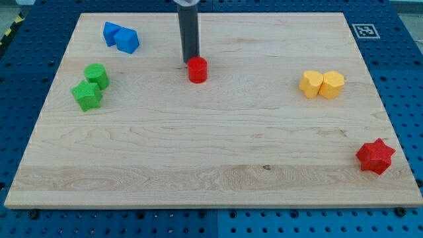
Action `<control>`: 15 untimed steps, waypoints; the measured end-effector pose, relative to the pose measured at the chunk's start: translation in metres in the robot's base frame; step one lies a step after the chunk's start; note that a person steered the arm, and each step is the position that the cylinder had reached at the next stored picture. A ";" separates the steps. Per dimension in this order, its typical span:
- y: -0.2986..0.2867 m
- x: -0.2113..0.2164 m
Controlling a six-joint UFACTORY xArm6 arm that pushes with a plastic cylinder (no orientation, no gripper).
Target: Push the red circle closer to the red star
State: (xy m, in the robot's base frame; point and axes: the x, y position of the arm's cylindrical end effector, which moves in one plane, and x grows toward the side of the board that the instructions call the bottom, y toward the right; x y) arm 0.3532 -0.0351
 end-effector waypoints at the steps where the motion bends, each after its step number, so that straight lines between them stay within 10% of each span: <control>1: 0.024 0.031; 9: -0.003 0.180; 15: 0.056 0.175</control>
State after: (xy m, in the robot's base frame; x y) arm 0.5286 0.0206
